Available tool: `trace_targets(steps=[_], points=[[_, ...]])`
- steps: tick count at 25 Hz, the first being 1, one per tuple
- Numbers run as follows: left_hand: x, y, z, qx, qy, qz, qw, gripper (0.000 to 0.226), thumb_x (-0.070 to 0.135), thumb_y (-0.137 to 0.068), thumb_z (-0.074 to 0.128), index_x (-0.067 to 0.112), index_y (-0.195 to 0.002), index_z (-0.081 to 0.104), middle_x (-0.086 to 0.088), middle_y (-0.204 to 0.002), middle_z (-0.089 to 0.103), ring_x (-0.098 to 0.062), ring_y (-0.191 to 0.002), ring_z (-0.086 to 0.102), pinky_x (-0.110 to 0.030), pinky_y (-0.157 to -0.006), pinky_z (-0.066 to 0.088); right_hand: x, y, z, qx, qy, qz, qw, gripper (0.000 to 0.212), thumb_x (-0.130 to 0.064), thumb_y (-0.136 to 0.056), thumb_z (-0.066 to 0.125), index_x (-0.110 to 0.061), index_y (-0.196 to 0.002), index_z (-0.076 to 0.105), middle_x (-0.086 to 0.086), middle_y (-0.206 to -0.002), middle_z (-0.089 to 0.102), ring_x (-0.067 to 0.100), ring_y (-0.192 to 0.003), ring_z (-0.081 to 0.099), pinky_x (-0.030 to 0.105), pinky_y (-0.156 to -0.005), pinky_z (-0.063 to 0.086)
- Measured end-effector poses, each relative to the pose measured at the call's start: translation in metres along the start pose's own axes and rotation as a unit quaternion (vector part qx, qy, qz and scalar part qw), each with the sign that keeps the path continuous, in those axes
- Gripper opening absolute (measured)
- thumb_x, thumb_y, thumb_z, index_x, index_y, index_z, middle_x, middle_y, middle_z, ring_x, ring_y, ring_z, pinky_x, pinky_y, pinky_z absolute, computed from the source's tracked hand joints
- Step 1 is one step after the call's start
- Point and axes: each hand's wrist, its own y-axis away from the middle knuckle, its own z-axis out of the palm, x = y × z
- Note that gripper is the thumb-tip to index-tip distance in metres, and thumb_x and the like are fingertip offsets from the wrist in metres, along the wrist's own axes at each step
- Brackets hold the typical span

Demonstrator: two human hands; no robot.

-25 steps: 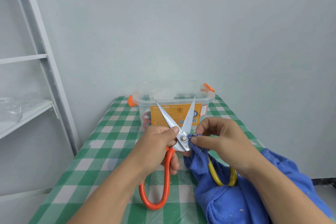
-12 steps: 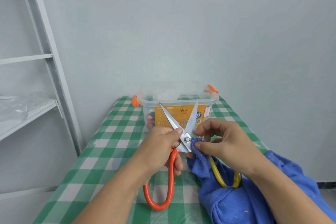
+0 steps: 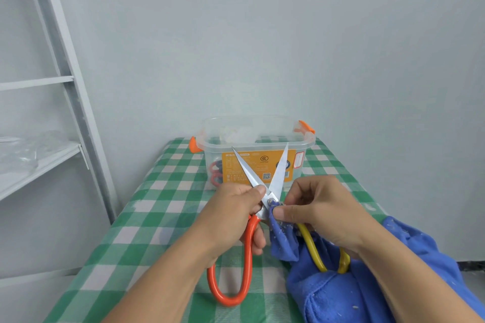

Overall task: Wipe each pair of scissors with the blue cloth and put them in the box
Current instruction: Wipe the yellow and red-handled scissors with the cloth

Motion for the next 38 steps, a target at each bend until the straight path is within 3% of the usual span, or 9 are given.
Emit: trace_targets(steps=[5,8,11,18,21,25,28,34,38], points=[[0.002,0.002,0.001,0.014,0.029,0.005,0.999,0.032,0.025,-0.105,0.049,-0.002,-0.090,0.056,-0.013,-0.052,0.056,-0.024,-0.037,0.053,-0.030,-0.042,0.050,0.005,-0.001,-0.006,-0.005,-0.056,-0.009,0.998,0.015,-0.001,-0.086,0.073,0.003,-0.074,0.064,0.013,-0.066,0.061,0.021,-0.060,0.051,0.031,-0.058,0.041],[0.003,0.001,0.000,0.037,0.044,0.029,0.998,0.027,0.023,-0.106,0.047,-0.002,-0.103,0.058,-0.020,-0.067,0.067,-0.026,-0.042,0.056,-0.035,-0.047,0.053,0.002,-0.001,-0.010,0.072,-0.175,-0.069,0.980,0.013,-0.005,-0.079,0.070,-0.009,-0.067,0.066,0.010,-0.068,0.063,0.017,-0.064,0.059,0.025,-0.063,0.050],[0.004,-0.001,0.000,0.074,0.057,0.048,0.994,0.021,0.021,-0.106,0.044,0.003,-0.112,0.053,-0.023,-0.081,0.073,-0.026,-0.045,0.058,-0.036,-0.047,0.055,0.002,0.001,-0.014,0.078,-0.226,-0.125,0.963,0.012,-0.009,-0.075,0.072,-0.016,-0.066,0.068,0.010,-0.071,0.066,0.020,-0.070,0.061,0.029,-0.070,0.052],[0.005,-0.002,0.005,0.135,0.087,0.088,0.983,0.020,0.020,-0.107,0.043,0.001,-0.110,0.046,-0.007,-0.072,0.074,-0.026,-0.046,0.058,-0.038,-0.047,0.054,0.002,0.004,0.002,0.225,-0.044,-0.221,0.948,0.024,0.000,-0.076,0.082,-0.017,-0.072,0.067,-0.005,-0.070,0.068,0.005,-0.063,0.055,0.017,-0.065,0.046],[0.004,-0.002,0.006,0.147,0.095,0.095,0.980,0.019,0.020,-0.106,0.044,0.001,-0.110,0.046,0.004,-0.065,0.071,-0.024,-0.045,0.058,-0.039,-0.048,0.054,0.004,0.005,0.009,0.191,-0.042,-0.227,0.954,0.028,-0.001,-0.081,0.079,-0.027,-0.077,0.072,-0.003,-0.072,0.070,0.018,-0.058,0.056,0.037,-0.058,0.048],[0.002,-0.002,0.010,0.143,0.097,0.094,0.980,0.017,0.019,-0.105,0.046,0.003,-0.107,0.048,0.006,-0.055,0.064,-0.023,-0.044,0.059,-0.035,-0.044,0.054,0.004,0.003,0.018,0.128,-0.009,-0.280,0.951,0.032,0.001,-0.089,0.070,-0.031,-0.090,0.074,-0.010,-0.084,0.071,0.010,-0.071,0.067,0.022,-0.066,0.054],[-0.002,-0.004,0.015,0.131,0.091,0.086,0.983,0.015,0.021,-0.105,0.046,0.008,-0.103,0.051,-0.009,-0.063,0.065,-0.027,-0.047,0.061,-0.036,-0.046,0.053,0.009,-0.001,0.020,0.148,0.076,-0.321,0.932,0.017,-0.006,-0.086,0.065,-0.019,-0.091,0.076,-0.007,-0.087,0.067,0.016,-0.076,0.066,0.028,-0.066,0.054],[-0.011,-0.005,0.022,0.108,0.062,0.092,0.988,0.017,0.023,-0.107,0.043,0.008,-0.101,0.049,-0.015,-0.063,0.064,-0.029,-0.050,0.060,-0.036,-0.048,0.053,0.010,-0.004,0.020,0.177,0.162,-0.236,0.942,0.010,-0.024,-0.078,0.075,-0.027,-0.081,0.066,-0.014,-0.087,0.060,0.013,-0.068,0.058,0.023,-0.060,0.045],[-0.014,-0.005,0.026,0.098,0.055,0.088,0.990,0.018,0.022,-0.107,0.041,0.006,-0.101,0.047,-0.020,-0.058,0.062,-0.032,-0.049,0.059,-0.037,-0.048,0.053,0.002,0.000,0.020,0.186,0.184,-0.172,0.950,0.015,-0.040,-0.075,0.071,-0.029,-0.077,0.061,-0.035,-0.073,0.057,0.003,-0.064,0.055,0.017,-0.054,0.035]])
